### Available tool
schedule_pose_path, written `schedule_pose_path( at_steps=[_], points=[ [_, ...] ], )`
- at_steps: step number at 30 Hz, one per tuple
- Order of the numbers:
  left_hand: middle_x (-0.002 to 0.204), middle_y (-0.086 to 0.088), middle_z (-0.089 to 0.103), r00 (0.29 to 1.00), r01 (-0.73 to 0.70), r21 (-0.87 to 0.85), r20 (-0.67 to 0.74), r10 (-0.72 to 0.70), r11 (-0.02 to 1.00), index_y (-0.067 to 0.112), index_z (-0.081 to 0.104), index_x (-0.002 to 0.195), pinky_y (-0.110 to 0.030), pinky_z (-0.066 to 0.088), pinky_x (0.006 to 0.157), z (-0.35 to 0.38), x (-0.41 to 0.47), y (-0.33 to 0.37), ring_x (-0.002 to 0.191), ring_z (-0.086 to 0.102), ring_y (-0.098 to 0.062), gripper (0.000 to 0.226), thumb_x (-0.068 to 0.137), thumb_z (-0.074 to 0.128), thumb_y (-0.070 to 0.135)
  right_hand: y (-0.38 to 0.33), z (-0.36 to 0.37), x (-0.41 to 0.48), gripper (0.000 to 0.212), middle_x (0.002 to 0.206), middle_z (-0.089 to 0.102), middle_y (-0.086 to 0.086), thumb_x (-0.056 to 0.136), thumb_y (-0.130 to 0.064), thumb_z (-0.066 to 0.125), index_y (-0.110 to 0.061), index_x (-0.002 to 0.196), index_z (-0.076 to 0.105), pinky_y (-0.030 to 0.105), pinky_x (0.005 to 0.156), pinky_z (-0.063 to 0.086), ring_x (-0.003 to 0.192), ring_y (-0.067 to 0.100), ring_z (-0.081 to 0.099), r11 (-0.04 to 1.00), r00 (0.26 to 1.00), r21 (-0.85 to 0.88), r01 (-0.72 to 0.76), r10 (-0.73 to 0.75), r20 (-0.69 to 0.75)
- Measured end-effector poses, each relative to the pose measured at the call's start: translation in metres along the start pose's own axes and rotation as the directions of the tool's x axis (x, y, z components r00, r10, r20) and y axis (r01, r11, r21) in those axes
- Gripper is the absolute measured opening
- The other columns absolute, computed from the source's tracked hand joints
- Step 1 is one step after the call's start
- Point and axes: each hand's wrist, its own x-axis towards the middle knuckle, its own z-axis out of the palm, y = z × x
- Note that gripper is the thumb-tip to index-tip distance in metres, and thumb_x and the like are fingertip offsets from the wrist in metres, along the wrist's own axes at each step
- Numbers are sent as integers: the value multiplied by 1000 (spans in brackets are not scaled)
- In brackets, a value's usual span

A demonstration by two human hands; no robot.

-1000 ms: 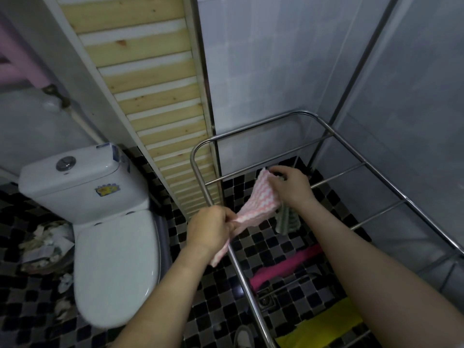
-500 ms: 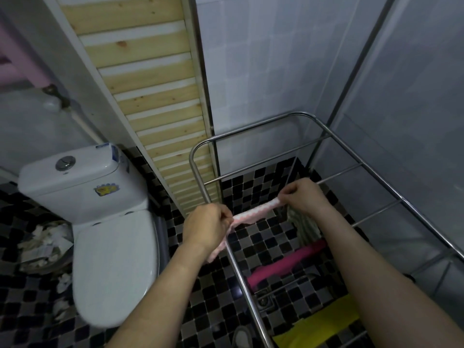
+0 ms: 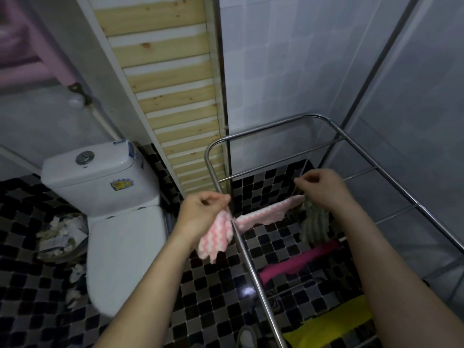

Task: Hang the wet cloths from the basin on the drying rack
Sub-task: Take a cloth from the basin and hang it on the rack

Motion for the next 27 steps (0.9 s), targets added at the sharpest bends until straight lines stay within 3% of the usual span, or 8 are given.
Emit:
schedule_pose_path(
  at_steps=[4, 7, 10, 15, 19, 21, 24, 27],
  points=[
    [67, -3, 69, 974, 223, -527, 76, -215, 820, 12, 72, 77, -24, 53, 52, -26, -18, 27, 55, 64, -13, 20, 71, 72, 31, -46, -28, -37, 21, 73, 67, -10, 89, -36, 66, -20, 79, 73, 25, 61, 40, 73, 2, 60, 966, 996, 248, 73, -84, 36],
    [62, 1, 63, 954, 299, -684, 212, -212, 665, 16, 68, 77, -26, 54, 51, -31, -27, 33, 52, 61, -12, 20, 69, 71, 34, -73, -35, -62, 28, 86, 73, -9, 80, -52, 67, -26, 87, 76, 34, 80, 49, 90, 9, 65, 916, 971, 394, 69, -153, 185],
    [70, -1, 65, 955, 297, -781, 260, -146, 550, 17, 67, 81, -31, 59, 63, -38, -36, 39, 62, 66, -13, 18, 71, 71, 31, -100, -26, -82, 55, 102, 73, -9, 63, -68, 71, -35, 106, 70, 50, 98, 44, 103, 14, 66, 904, 903, 423, 61, -231, 363],
    [128, -20, 59, 970, 239, -863, 235, -67, 445, 9, 57, 120, -59, 42, 102, -56, -48, 45, 117, 59, -33, 55, 72, 79, 24, -139, 8, -121, 55, 108, 62, -2, 73, -29, 81, -40, 119, 52, 16, 65, 49, 73, -6, 58, 894, 829, 386, 227, -385, 406],
    [131, -29, 55, 976, 200, -879, 219, -7, 433, 7, 47, 134, -57, 47, 95, -73, -61, 49, 100, 65, -38, 66, 77, 75, 23, -164, 45, -139, 19, 90, 64, -5, 81, -16, 76, -27, 94, 67, 22, 63, 54, 69, 1, 61, 788, 864, 472, 395, -493, 101],
    [128, -31, 56, 982, 166, -867, 190, 4, 471, 3, 53, 123, -51, 52, 82, -84, -67, 50, 91, 64, -35, 57, 75, 76, 24, -176, 58, -143, 8, 81, 68, -5, 82, -17, 75, -24, 82, 71, 26, 63, 54, 67, 6, 64, 763, 892, 527, 375, -452, 21],
    [94, -18, 70, 999, 40, -770, 52, 0, 637, 9, 59, 92, -42, 57, 74, -96, -79, 56, 77, 68, -25, 29, 72, 72, 26, -187, 65, -149, 9, 69, 68, -3, 84, -20, 73, -16, 76, 71, 24, 58, 52, 63, 8, 64, 752, 926, 593, 289, -376, 24],
    [83, -3, 73, 989, -123, -541, 3, 148, 832, 11, 61, 91, -32, 56, 65, -119, -92, 53, 77, 70, -19, 44, 61, 77, 39, -199, 75, -161, 18, 61, 66, 1, 90, -22, 66, -11, 76, 68, 23, 53, 49, 57, 11, 63, 721, 952, 667, 186, -301, 59]
  ],
)
